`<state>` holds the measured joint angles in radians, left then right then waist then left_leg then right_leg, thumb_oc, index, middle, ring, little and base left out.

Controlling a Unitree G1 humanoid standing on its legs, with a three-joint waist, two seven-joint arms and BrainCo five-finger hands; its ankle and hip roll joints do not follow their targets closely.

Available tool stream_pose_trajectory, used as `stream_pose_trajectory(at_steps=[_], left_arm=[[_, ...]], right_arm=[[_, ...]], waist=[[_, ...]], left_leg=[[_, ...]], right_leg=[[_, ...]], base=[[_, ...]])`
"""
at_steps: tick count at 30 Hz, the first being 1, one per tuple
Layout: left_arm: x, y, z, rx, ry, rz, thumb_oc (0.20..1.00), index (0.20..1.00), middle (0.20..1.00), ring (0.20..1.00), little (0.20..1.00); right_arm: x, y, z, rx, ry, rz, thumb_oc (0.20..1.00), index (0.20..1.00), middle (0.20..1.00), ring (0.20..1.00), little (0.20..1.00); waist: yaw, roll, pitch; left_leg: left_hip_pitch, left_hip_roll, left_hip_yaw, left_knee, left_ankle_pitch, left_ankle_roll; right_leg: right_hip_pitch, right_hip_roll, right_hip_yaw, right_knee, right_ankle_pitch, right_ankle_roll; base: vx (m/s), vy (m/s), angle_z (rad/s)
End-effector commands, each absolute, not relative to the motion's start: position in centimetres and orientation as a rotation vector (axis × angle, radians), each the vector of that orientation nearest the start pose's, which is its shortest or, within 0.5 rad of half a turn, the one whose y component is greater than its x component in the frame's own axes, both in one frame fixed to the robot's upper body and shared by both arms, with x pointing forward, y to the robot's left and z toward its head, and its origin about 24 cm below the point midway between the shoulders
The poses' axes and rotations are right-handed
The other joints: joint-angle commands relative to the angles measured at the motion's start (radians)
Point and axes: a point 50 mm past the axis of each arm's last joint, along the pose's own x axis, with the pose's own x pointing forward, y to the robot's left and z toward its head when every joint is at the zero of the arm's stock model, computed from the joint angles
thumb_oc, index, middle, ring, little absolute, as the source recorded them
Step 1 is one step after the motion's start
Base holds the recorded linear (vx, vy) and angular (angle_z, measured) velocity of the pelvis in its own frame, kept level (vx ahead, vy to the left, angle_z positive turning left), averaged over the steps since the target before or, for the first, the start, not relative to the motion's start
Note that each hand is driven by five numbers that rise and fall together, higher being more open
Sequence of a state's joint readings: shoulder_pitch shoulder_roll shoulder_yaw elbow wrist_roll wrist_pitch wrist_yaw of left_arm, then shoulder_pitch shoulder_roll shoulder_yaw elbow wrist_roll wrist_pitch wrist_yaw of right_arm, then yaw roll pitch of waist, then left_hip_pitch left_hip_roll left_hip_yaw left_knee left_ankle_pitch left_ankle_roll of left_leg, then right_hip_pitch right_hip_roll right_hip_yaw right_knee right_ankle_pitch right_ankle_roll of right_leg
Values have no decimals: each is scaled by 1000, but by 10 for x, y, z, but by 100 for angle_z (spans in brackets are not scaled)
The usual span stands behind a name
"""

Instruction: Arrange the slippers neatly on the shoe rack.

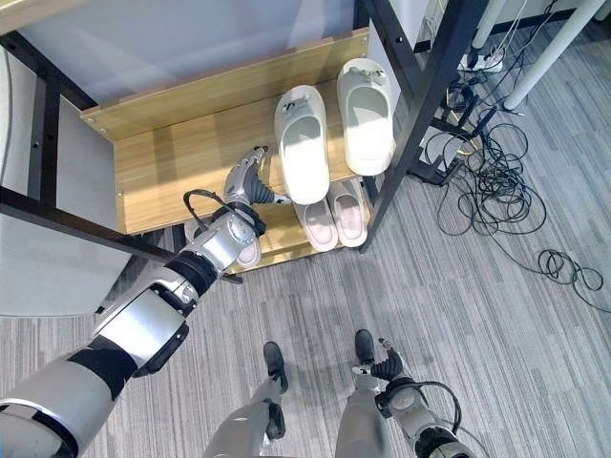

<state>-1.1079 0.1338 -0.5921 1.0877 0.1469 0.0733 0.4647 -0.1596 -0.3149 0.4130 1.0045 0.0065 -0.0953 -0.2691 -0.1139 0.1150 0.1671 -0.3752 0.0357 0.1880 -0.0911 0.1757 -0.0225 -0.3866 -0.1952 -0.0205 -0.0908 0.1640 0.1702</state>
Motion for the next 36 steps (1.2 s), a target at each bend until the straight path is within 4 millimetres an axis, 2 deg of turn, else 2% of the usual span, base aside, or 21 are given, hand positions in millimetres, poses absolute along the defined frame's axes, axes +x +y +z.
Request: stream_pose_trajectory(at_steps=[1,8,11,17,20,23,28,31,36], left_arm=[[412,59,162,830,-196,38,1000,1000,1000,1000,1000],[414,57,171,824,-202,39,1000,1000,1000,1000,1000],[416,57,180,859,-223,49,1000,1000,1000,1000,1000],[418,59,184,847,-216,53,1000,1000,1000,1000,1000],[421,68,190,811,-196,77,1000,1000,1000,1000,1000],[427,89,210,769,-201,143,1000,1000,1000,1000,1000],[429,105,225,716,-228,192,1000,1000,1000,1000,1000],[429,108,222,704,-232,194,1000,1000,1000,1000,1000],[426,105,202,679,-210,163,1000,1000,1000,1000,1000]], right_arm=[[208,-221,-108,-626,711,-21,1000,1000,1000,1000,1000],[209,-224,-108,-643,718,-18,1000,1000,1000,1000,1000],[210,-227,-107,-647,717,-30,1000,1000,1000,1000,1000],[208,-229,-108,-658,721,-30,1000,1000,1000,1000,1000],[208,-228,-108,-660,720,-27,1000,1000,1000,1000,1000],[205,-227,-110,-663,729,-11,1000,1000,1000,1000,1000],[199,-226,-114,-661,744,4,1000,1000,1000,1000,1000],[194,-225,-116,-658,751,15,1000,1000,1000,1000,1000],[189,-223,-119,-635,765,17,1000,1000,1000,1000,1000]], waist=[[-15,-11,35],[-23,0,37],[-27,1,39],[-35,-2,42],[-39,-7,38],[-44,-14,28],[-47,-21,13],[-49,-25,6],[-44,-31,-6]], left_leg=[[-20,30,-83,4,-54,-88],[-17,34,-79,4,-53,-87],[-21,34,-78,4,-52,-88],[-31,36,-81,4,-49,-89],[-38,37,-83,4,-47,-90],[-41,39,-85,4,-48,-91],[-41,39,-83,4,-51,-91],[-39,40,-84,4,-52,-92],[-27,38,-89,4,-57,-91]], right_leg=[[35,-47,-69,4,-47,50],[32,-45,-63,4,-49,47],[27,-45,-60,4,-47,46],[16,-43,-59,4,-45,45],[10,-41,-63,4,-44,46],[8,-39,-66,4,-43,48],[9,-38,-67,4,-44,48],[13,-37,-72,4,-44,50],[28,-37,-78,4,-47,51]], base=[[14,-9,-10],[15,-5,-7],[0,0,0],[0,0,0],[0,0,0],[0,0,0],[7,-1,0],[0,0,0],[0,0,0]])
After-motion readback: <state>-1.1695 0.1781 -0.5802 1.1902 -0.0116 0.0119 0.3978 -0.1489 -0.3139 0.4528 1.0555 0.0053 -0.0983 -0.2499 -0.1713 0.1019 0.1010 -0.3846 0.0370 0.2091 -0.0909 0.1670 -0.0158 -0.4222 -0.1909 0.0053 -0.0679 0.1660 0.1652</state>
